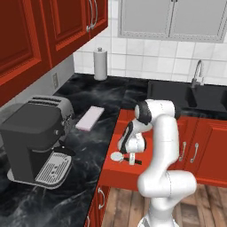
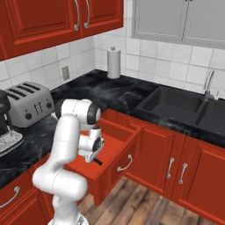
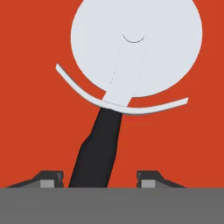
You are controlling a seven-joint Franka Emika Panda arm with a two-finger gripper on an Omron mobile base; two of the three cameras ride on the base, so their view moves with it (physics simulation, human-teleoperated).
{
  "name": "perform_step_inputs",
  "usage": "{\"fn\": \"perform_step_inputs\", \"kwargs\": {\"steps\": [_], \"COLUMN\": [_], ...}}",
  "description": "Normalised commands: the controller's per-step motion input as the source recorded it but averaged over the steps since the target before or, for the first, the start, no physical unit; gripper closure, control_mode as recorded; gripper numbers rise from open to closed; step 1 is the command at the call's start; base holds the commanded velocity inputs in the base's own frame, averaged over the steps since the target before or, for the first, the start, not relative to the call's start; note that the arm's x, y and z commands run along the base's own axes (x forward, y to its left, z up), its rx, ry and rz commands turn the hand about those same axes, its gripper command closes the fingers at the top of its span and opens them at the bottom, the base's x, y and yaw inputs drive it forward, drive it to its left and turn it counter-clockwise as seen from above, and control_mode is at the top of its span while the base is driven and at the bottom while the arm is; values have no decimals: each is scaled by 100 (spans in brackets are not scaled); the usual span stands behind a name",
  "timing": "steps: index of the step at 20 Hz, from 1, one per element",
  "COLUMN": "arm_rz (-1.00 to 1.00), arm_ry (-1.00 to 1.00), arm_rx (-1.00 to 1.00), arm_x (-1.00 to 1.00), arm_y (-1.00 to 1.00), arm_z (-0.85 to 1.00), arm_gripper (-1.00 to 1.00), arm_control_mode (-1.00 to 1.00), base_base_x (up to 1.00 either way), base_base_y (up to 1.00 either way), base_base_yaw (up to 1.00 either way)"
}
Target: Pick the pizza cutter from the drawer and place it on the counter.
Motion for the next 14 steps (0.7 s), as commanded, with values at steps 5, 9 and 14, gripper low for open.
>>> {"fn": "perform_step_inputs", "kwargs": {"steps": [5, 9, 14], "arm_rz": [-3, 0, 0], "arm_ry": [0, -1, -12], "arm_rx": [22, 15, 4], "arm_x": [0, 0, 10], "arm_y": [-92, -61, -1], "arm_z": [13, 96, 100], "arm_gripper": [100, 100, 100], "arm_control_mode": [-100, -100, -100], "base_base_x": [0, 0, 0], "base_base_y": [0, 0, 0], "base_base_yaw": [0, 0, 0]}}
